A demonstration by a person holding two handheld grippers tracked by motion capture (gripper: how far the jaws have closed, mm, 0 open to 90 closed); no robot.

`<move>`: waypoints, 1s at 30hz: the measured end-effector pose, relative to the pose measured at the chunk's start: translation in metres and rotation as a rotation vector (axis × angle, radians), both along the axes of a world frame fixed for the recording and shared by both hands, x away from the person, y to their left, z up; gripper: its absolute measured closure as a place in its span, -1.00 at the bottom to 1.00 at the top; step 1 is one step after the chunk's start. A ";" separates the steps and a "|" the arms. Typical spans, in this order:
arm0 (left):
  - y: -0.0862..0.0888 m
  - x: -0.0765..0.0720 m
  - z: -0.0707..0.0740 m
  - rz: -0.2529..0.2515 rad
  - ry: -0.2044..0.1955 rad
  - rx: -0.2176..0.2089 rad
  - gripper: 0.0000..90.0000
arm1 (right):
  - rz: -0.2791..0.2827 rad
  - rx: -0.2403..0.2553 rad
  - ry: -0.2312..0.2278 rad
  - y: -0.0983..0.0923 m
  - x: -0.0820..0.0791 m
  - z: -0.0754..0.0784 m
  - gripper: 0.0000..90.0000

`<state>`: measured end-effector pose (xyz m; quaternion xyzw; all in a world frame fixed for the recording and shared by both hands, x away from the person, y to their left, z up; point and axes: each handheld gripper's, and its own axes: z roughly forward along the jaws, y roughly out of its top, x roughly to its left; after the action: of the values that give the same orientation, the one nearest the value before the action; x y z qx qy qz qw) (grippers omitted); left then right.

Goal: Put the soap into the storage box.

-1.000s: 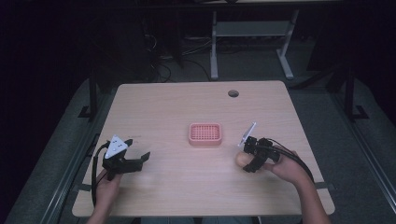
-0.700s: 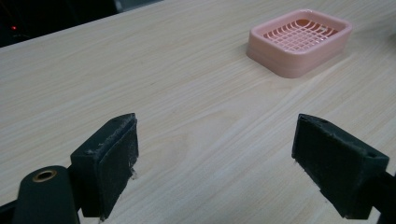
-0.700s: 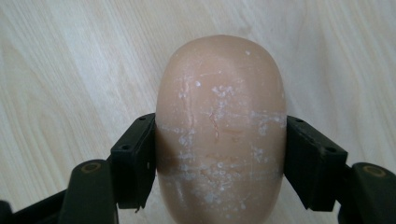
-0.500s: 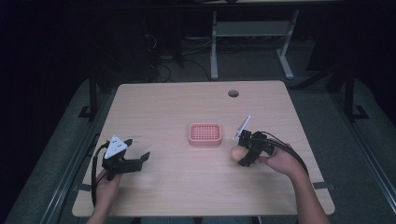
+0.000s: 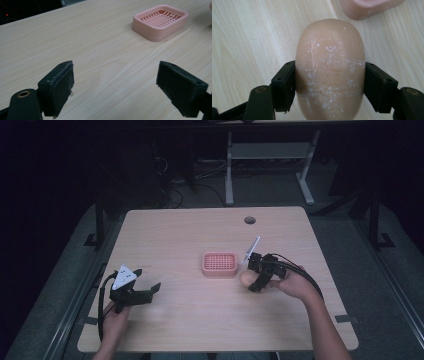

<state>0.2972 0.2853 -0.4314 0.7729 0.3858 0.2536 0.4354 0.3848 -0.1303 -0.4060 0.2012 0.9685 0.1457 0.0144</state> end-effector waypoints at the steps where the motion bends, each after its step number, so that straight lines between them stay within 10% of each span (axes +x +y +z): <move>1: 0.000 0.000 0.000 0.000 0.000 0.000 -0.68 | 0.008 -0.005 -0.002 0.003 0.002 0.001 -0.30; 30: 0.002 0.000 0.001 0.005 -0.002 -0.006 -0.68 | 0.083 -0.014 -0.019 0.042 0.028 0.017 -0.30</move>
<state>0.2970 0.2877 -0.4307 0.7703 0.3879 0.2542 0.4377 0.4128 -0.0886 -0.3886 0.1595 0.9769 0.1411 0.0189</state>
